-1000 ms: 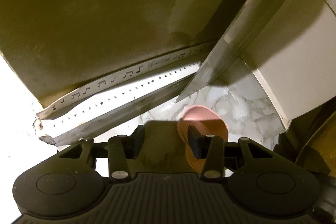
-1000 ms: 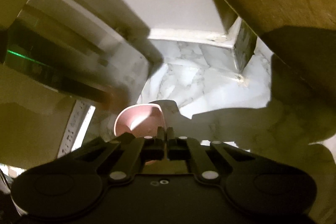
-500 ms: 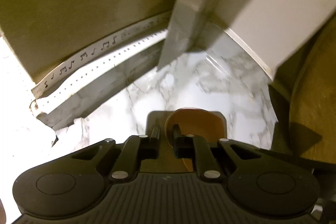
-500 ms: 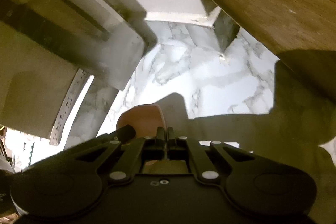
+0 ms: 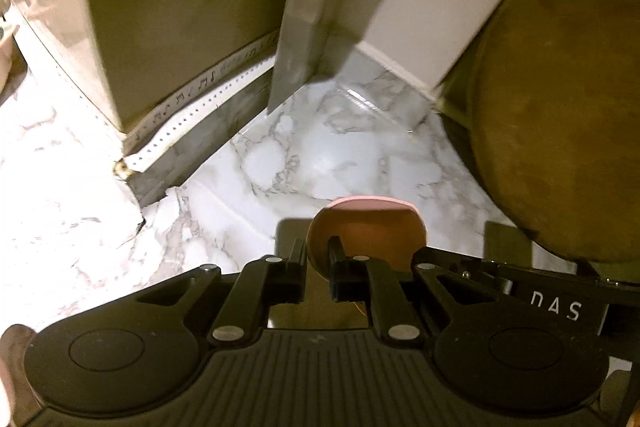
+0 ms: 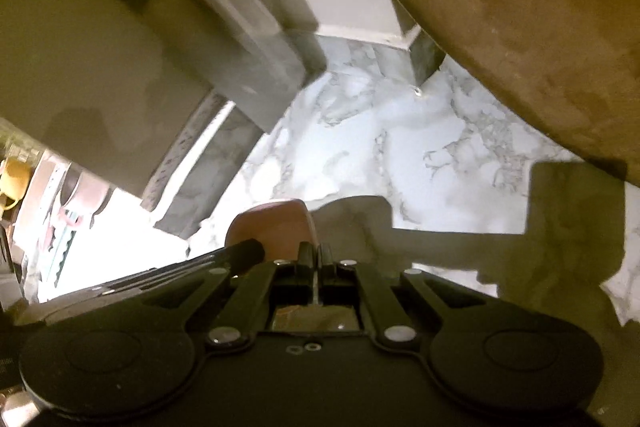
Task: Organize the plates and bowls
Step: 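Lift the heart-shaped dish with both grippers and carry it to the cream bowl, then lower the heart-shaped dish into the cream bowl with both grippers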
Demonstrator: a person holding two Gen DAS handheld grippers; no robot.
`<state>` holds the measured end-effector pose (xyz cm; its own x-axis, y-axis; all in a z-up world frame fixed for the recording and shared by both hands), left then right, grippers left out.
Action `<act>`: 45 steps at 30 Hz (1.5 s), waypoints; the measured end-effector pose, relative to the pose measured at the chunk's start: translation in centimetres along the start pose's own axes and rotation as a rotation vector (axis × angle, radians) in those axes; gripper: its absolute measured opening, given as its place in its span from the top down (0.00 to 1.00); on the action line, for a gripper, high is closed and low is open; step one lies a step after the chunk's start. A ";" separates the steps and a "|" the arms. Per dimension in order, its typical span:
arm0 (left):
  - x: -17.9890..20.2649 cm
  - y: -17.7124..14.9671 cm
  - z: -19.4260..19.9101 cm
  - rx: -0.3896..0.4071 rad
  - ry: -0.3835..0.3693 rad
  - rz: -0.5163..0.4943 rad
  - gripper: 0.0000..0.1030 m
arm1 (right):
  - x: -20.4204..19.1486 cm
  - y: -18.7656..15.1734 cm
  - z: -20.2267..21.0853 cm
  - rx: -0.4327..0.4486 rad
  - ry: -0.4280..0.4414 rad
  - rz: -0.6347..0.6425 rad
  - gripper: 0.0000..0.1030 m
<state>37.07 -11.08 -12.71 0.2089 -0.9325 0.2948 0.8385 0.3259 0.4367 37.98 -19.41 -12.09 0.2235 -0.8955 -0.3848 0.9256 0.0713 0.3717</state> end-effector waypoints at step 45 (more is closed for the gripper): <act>-0.7 -15.4 12.3 -0.168 -0.136 -0.304 0.90 | -4.5 -18.5 10.0 0.042 -0.117 -0.061 1.00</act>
<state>17.85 -13.52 -9.20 -0.1216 -0.9497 0.2888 0.9252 -0.0031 0.3795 16.79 -21.12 -8.83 0.1275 -0.9428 -0.3080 0.9223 -0.0015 0.3864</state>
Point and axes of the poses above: each gripper's, at about its wrist camera, not at the fingertips, and z roughly against the way its jaws point, x to its right, y to its top, the point moved 10 cm from there along -z, roughly the way its jaws point, and after that the axes turned 4 degrees about -y, right-handed, at the moved point
